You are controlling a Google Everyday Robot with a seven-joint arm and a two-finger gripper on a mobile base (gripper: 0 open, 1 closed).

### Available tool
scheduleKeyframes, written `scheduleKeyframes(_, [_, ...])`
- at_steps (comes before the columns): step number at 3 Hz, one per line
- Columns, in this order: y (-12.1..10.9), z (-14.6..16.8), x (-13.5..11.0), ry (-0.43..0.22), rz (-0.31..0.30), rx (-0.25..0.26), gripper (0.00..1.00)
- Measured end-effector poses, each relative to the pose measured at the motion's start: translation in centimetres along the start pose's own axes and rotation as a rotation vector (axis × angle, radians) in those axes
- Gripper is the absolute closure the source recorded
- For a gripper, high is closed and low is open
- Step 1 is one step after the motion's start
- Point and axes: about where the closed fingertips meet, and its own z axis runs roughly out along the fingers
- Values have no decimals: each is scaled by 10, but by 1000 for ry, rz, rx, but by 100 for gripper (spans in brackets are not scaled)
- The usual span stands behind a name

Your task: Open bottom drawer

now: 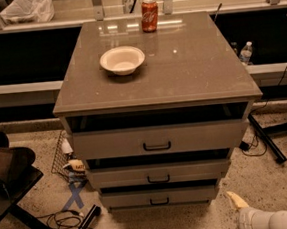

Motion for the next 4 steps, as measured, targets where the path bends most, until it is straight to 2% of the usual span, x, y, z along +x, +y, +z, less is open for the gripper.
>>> scheduleKeyframes(1, [0,30,-6,-19,8,-25,0])
scheduleKeyframes(2, [3,89,-14,-46,43,-72,0])
scheduleKeyframes(3, [6,134,-19,-86,78,-100,0])
scheduleKeyframes(4, [3,166,-18,-116,109,-104,0])
